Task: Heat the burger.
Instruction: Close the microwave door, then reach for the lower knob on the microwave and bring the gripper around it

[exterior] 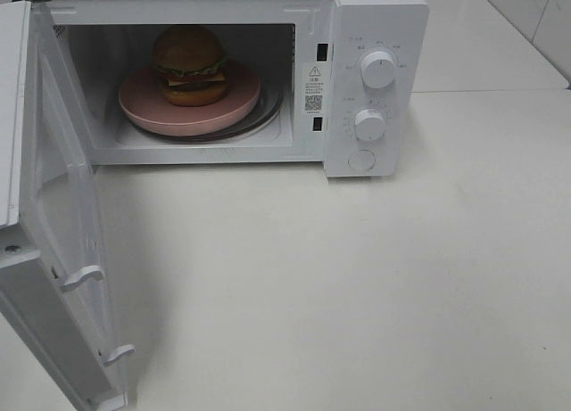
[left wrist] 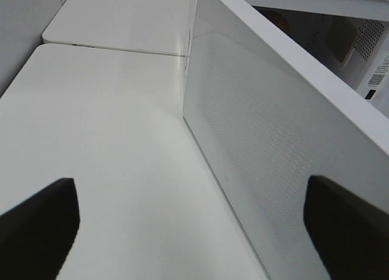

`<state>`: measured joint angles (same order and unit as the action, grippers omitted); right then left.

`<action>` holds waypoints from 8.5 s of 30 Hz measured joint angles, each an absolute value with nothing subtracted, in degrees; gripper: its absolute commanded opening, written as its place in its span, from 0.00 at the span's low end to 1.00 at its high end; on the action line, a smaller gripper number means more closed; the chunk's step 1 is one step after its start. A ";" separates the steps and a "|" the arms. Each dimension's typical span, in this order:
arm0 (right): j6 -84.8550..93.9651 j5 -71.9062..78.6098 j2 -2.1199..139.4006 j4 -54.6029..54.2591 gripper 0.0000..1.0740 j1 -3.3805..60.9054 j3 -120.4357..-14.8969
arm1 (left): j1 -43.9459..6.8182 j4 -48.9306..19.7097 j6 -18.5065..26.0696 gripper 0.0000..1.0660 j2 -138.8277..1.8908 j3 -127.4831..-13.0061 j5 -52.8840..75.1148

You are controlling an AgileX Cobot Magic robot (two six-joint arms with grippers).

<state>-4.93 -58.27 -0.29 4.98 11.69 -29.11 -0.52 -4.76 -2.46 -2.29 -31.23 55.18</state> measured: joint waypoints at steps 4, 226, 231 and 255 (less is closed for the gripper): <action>-4.93 -58.27 -0.29 4.98 0.71 11.69 -29.11 | -0.52 -4.58 -2.46 0.56 -4.01 -31.23 52.77; -4.93 -58.27 -0.29 4.98 0.71 11.69 -29.11 | -12.15 -3.44 4.53 0.94 -79.35 -56.84 60.05; -4.93 -58.27 -0.29 4.98 0.71 11.69 -29.11 | -3.72 -6.76 6.13 0.94 -79.41 -56.84 64.06; -4.93 -58.27 -0.29 4.98 0.71 11.69 -29.11 | -0.52 -6.47 6.13 0.94 -53.23 -33.17 59.36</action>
<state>-4.93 -58.27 -0.29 4.98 11.69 -29.11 -0.52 -6.47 6.13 -53.23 -33.17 59.36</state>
